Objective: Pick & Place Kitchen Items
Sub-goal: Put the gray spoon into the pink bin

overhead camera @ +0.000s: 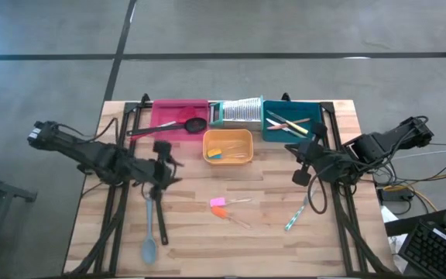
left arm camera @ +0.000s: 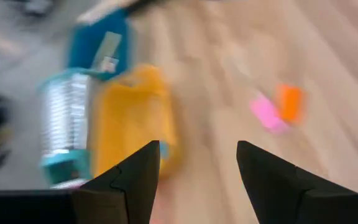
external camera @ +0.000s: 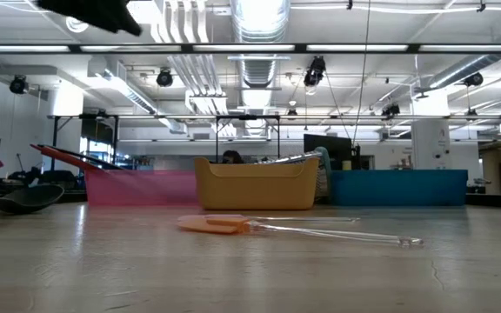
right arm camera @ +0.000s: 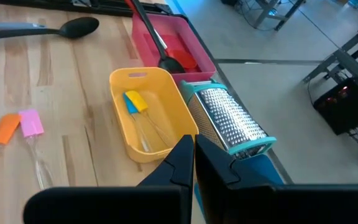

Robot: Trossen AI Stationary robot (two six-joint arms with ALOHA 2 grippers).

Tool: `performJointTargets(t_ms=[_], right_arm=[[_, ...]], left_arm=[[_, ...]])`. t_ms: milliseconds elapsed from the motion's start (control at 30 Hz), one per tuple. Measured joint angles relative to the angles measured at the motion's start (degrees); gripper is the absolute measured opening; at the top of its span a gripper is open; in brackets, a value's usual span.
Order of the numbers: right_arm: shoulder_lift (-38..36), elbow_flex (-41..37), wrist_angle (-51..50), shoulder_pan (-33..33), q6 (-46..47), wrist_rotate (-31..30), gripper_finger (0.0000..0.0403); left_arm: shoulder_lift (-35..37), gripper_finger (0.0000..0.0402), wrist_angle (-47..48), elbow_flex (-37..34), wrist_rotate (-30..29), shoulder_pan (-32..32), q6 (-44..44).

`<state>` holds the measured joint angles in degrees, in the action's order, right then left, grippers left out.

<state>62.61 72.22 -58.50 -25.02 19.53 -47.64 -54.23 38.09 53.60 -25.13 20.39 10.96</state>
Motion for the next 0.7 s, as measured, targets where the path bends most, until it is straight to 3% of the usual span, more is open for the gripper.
performJointTargets(t_ms=[167,233,433,700], right_arm=[[0.0,-0.6,0.0,0.0,0.0,0.0,0.0008],[0.0,-0.9,0.0,0.0,0.0,0.0,0.0008],[-0.9,-1.1,-1.6,0.0,-0.2,0.0,0.0008],[-5.4,-2.3,-1.3,0.0,3.1,0.0,0.0008]], left_arm=[[-1.0,0.0218,5.3,0.0,9.3,4.4,7.1],[-1.9,0.0218,6.0,-0.2,8.9,7.3,9.6],[-7.6,0.0198,12.6,-0.2,0.1,16.5,11.5],[-14.5,0.0145,16.5,-0.3,3.5,25.1,-0.2]])
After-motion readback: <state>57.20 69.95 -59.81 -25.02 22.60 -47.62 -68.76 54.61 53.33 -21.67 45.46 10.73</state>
